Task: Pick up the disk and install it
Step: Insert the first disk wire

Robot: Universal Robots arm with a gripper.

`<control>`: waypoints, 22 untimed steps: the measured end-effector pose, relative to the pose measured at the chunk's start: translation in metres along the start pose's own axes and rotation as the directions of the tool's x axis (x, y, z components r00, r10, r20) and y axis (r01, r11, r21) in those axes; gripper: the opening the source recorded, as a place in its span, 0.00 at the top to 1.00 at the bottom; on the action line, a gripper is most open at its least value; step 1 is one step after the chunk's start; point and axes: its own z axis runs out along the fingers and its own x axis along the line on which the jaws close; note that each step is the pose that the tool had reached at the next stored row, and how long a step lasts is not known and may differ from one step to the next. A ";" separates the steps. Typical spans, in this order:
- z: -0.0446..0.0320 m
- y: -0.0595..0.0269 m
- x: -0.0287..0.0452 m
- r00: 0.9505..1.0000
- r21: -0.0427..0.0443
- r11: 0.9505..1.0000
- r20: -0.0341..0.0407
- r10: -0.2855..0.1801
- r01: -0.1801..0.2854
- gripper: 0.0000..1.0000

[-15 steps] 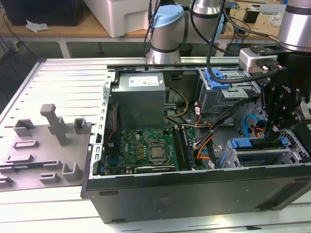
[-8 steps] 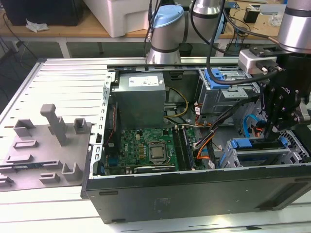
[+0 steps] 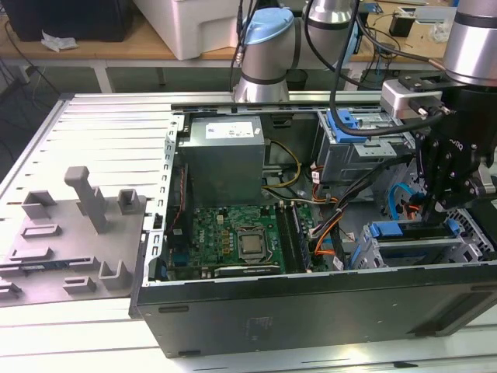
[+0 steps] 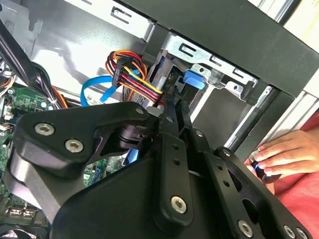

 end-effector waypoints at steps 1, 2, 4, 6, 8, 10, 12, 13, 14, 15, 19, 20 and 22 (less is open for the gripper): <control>0.0000 0.0000 0.0000 1.000 0.000 1.000 0.000 0.000 0.000 0.83; 0.0000 0.0000 -0.0001 1.000 0.000 1.000 0.000 0.000 0.000 0.83; -0.0001 0.0000 -0.0006 1.000 0.000 1.000 0.000 0.000 0.000 0.83; -0.0001 0.0001 -0.0006 1.000 0.000 1.000 0.000 0.000 0.000 0.83; 0.0000 0.0002 -0.0007 1.000 0.000 1.000 0.000 0.000 0.000 0.83; 0.0001 0.0002 -0.0007 1.000 0.000 1.000 0.000 0.000 0.000 0.83; 0.0006 0.0003 -0.0008 1.000 0.000 1.000 0.000 0.000 0.000 0.83; 0.0008 0.0003 -0.0008 1.000 0.000 1.000 0.000 0.000 0.000 0.83; 0.0011 0.0003 -0.0008 1.000 0.000 1.000 0.000 0.000 0.000 0.83; 0.0013 0.0003 -0.0009 1.000 0.000 1.000 0.000 0.000 0.000 0.83; 0.0024 0.0004 -0.0011 1.000 0.000 1.000 0.000 0.000 0.000 0.83; 0.0029 0.0005 -0.0012 1.000 0.000 1.000 0.000 0.000 0.000 0.83; 0.0037 0.0005 -0.0013 1.000 0.000 1.000 0.000 0.000 0.000 0.83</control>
